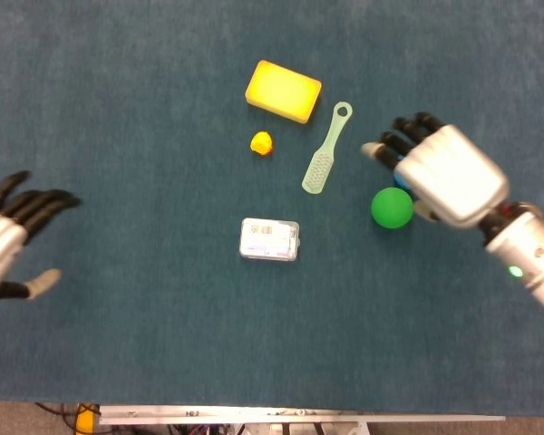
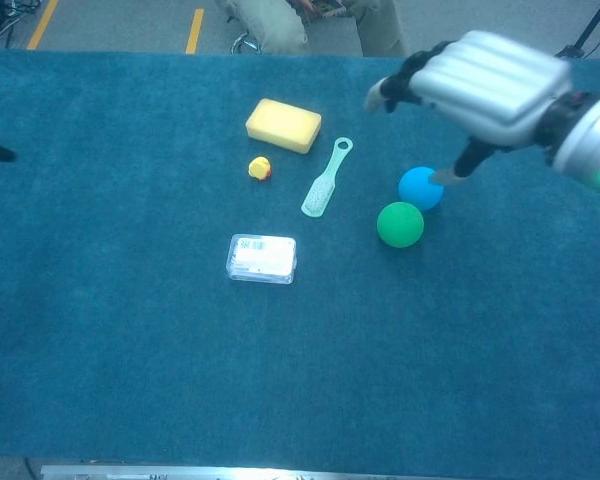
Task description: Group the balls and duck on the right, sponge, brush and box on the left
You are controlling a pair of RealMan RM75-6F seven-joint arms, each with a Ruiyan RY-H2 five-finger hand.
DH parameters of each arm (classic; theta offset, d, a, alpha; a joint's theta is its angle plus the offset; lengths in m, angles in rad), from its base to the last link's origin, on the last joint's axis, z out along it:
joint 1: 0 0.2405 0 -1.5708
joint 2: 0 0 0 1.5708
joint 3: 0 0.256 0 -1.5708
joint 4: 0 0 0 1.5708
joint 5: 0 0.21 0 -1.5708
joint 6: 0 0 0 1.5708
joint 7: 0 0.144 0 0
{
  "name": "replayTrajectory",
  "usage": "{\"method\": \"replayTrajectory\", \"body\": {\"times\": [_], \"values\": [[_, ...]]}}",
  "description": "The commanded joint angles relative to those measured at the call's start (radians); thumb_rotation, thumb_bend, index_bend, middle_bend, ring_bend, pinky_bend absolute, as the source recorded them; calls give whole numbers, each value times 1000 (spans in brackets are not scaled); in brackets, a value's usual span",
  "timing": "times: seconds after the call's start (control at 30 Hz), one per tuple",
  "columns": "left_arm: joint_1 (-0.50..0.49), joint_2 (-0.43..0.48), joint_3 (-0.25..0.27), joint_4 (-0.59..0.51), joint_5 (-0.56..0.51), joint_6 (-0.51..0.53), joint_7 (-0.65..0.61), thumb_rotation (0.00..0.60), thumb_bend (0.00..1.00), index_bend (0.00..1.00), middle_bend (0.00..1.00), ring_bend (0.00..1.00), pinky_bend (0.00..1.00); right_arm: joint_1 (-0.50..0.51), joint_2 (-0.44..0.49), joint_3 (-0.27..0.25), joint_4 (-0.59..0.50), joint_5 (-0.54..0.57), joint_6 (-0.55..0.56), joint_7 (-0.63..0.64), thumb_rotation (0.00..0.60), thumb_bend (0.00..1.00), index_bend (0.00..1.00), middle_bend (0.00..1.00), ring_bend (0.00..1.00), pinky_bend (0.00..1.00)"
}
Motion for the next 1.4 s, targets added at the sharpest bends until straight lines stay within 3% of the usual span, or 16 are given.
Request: {"method": "replayTrajectory", "body": {"times": [0.03,0.37,0.43,0.53,0.67,1.4], "values": [[-78,-26,9,29,56,-51,-56,600,246,139,170,183,34,-23,38,-11,-14,9,11,11,600,33,248,327,221,279],[-241,-107,36,59,118,-140,-173,599,246,139,150,139,34,-54,67,-12,20,42,10,48,600,37,247,328,230,288],[-274,-125,40,60,122,-163,-195,536,246,139,148,137,34,-55,66,-5,31,51,10,53,600,37,247,330,232,288],[-317,-150,47,61,130,-197,-212,358,246,139,140,122,35,-55,61,3,45,63,8,57,600,37,247,332,234,288],[-374,-190,54,70,138,-234,-216,246,246,139,133,107,33,-54,55,5,66,79,-5,62,600,36,248,332,235,288],[-567,-415,79,173,110,-306,-249,231,246,130,115,6,0,-55,24,15,177,115,-58,123,600,36,247,333,235,288]]}}
